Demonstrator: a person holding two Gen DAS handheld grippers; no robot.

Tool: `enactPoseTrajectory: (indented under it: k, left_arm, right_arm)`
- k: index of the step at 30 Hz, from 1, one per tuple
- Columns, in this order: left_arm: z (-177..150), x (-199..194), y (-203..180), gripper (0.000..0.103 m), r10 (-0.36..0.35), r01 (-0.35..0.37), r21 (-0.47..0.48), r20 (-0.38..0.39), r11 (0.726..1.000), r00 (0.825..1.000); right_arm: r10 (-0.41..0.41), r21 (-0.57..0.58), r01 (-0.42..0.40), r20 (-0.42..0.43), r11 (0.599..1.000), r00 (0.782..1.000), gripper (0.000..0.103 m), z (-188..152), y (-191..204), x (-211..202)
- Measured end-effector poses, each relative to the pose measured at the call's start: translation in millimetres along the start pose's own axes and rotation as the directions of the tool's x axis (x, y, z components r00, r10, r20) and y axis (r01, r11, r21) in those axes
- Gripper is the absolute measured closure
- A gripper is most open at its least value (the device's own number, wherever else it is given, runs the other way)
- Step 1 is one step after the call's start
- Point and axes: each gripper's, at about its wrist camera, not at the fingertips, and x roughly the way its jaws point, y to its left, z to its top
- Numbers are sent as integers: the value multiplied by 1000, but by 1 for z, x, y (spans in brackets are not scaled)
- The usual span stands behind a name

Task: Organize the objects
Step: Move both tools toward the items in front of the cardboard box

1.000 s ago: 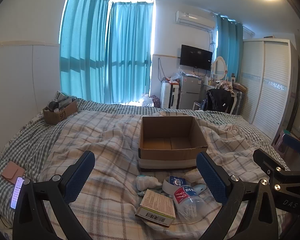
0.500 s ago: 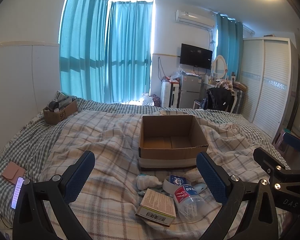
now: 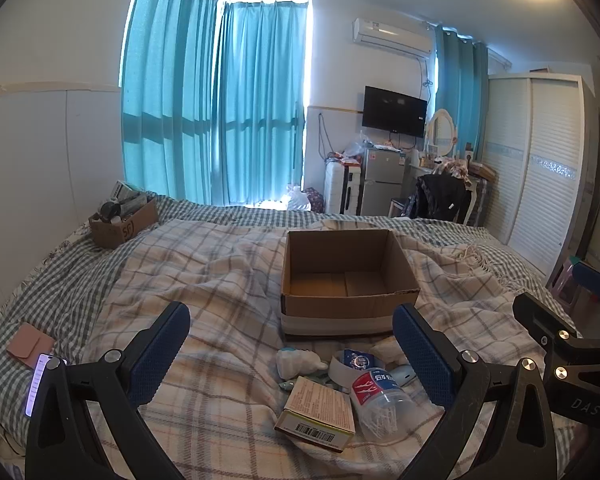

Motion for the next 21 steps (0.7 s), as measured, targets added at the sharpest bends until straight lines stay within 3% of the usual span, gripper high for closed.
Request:
enactPoseTrajectory:
  k: [6,13,21]
  left_arm:
    - [-3,6,0,0,4,-4,12,-17,1000,1000]
    - [-23,29,4,0,25,-23,17,-96,1000,995]
    - [-71,70,-6,0,10,4,49,-287,999,958]
  right_arm:
    - [-4,-3,4,-6,1000,1000,0,-2,-1,1]
    - [1,-5,-1,-37,1000,999,0,-12,-1,12]
    - [12,-20,-15,-122,1000,992,0,-35,2,38]
